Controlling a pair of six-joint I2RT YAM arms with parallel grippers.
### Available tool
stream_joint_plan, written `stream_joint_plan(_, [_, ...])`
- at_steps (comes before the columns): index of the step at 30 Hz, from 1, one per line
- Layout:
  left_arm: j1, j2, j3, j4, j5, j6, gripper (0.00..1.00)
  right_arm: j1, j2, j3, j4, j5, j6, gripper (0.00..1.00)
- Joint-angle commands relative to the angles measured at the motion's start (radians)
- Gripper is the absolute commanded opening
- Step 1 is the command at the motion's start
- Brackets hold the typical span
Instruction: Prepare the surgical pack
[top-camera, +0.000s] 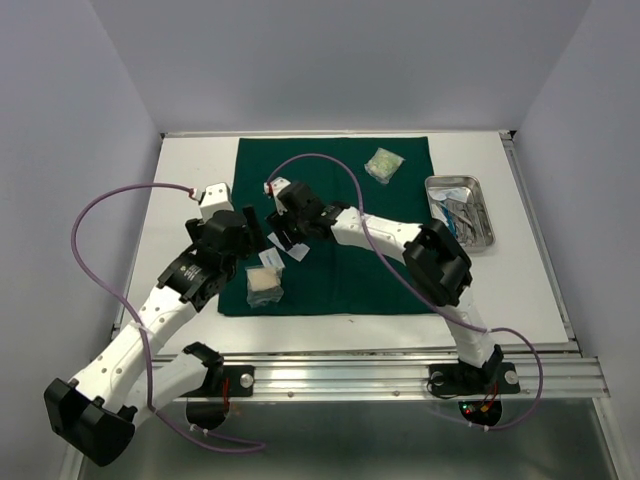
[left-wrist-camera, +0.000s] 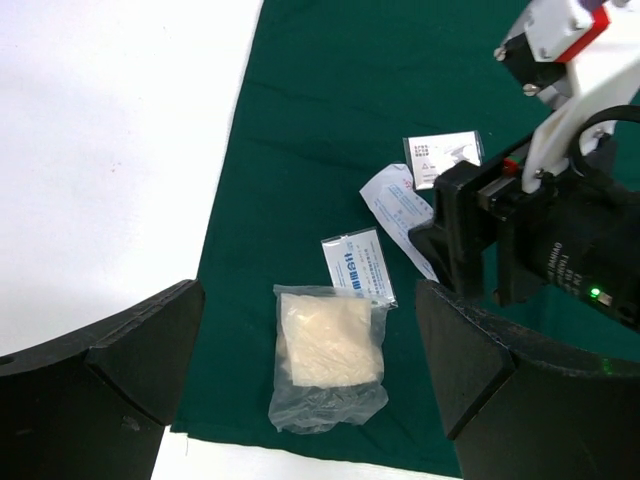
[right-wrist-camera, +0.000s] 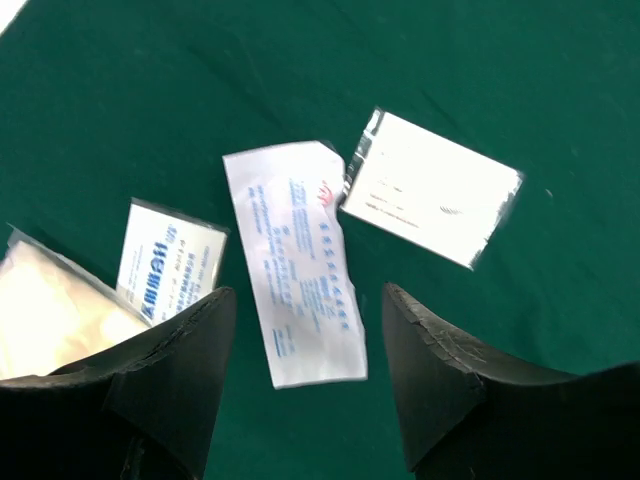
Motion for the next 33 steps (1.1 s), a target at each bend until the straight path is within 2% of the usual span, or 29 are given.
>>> stream_joint_plan(1, [0.008,-0.041,0.040,0.001,-0.051,-0.014,0.99,0.014,0.055,0.094,-0.009,-0.014,-0.005,0.66])
stream_joint_plan(5, [0.012,-0.051,0.034,-0.004,-0.055,-0.011,0.99,0.023,0.114,0.124,-0.014,0.003,-0.003,0.63])
stream_joint_plan(9, [0.012,-0.061,0.030,-0.006,-0.057,-0.008,0.99,0.032,0.143,0.134,-0.017,0.029,0.006,0.50])
stream_joint_plan(12, [0.013,-0.062,0.026,-0.004,-0.057,-0.004,0.99,0.041,0.140,0.127,-0.017,0.038,0.007,0.33])
stream_joint_plan(14, [0.013,-0.061,0.025,-0.002,-0.054,-0.004,0.99,0.041,0.128,0.124,-0.018,0.043,0.004,0.29])
stream_joint_plan(15, [0.013,-0.061,0.023,0.001,-0.052,-0.004,0.99,0.041,0.123,0.123,-0.018,0.047,0.004,0.23])
stream_joint_plan(21, [0.013,-0.070,0.019,0.001,-0.055,-0.001,0.99,0.041,0.023,0.092,-0.017,0.073,0.004,0.07])
stream_joint_plan(28, [0.015,-0.071,0.026,0.002,-0.060,0.004,0.99,0.041,-0.127,0.016,-0.011,0.245,0.006,0.01])
stream_joint_plan(33, [0.018,-0.068,0.030,0.013,-0.054,0.012,0.99,-0.038,-0.244,-0.105,0.006,0.313,0.014,0.01])
